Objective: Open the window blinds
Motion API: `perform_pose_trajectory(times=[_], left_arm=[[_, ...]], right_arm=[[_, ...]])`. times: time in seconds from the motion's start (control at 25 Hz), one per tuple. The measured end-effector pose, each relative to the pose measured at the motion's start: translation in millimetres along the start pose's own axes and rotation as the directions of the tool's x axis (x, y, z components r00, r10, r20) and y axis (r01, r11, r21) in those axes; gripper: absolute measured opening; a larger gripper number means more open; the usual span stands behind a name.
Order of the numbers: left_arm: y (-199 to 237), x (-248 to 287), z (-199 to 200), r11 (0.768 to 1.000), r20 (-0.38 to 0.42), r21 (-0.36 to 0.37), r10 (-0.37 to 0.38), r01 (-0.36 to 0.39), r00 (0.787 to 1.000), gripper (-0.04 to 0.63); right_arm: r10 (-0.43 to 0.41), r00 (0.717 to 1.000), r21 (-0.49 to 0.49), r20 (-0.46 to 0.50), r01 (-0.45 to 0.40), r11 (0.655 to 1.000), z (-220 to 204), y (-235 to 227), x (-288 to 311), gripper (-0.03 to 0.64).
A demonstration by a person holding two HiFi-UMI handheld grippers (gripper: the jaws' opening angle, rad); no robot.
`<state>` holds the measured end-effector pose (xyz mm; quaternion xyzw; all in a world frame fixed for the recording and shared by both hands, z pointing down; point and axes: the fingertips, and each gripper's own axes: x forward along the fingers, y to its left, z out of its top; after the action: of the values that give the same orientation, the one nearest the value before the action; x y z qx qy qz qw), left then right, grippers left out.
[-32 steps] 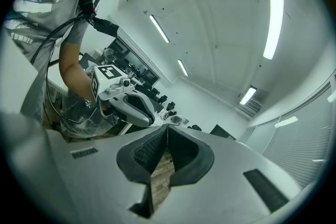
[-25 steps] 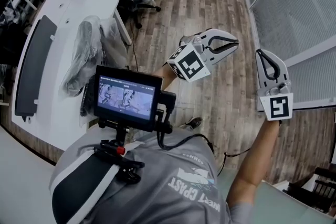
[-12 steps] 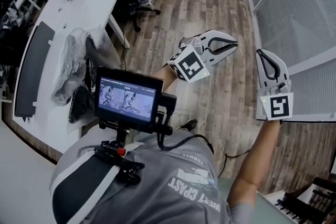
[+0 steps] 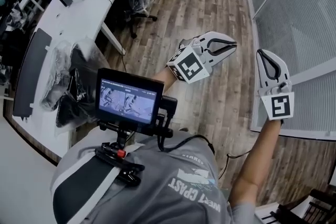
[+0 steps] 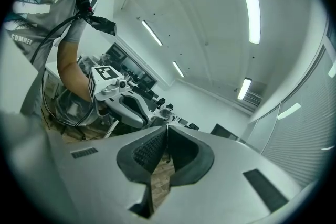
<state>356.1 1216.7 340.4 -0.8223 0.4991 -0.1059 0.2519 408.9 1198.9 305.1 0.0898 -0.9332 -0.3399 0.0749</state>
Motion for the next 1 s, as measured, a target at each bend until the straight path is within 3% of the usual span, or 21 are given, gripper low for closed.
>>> perform_pose_trajectory(times=[0.44, 0.92, 1.0], left_arm=[[55, 89, -50, 0.999, -0.018, 0.002, -0.041, 0.041, 0.999, 0.021], [236, 158, -155, 0.997, 0.070, -0.002, -0.079, 0.079, 0.994, 0.021], [251, 162, -163, 0.997, 0.075, -0.003, -0.078, 0.079, 0.994, 0.021]], right_arm=[[-0.021, 1.000, 0.023, -0.012, 0.022, 1.000, -71, -82, 46, 0.003], [-0.094, 0.993, -0.018, -0.067, 0.093, 0.995, -126, -189, 218, 0.003], [-0.107, 0.993, -0.017, -0.059, 0.106, 0.994, -128, -196, 229, 0.003]])
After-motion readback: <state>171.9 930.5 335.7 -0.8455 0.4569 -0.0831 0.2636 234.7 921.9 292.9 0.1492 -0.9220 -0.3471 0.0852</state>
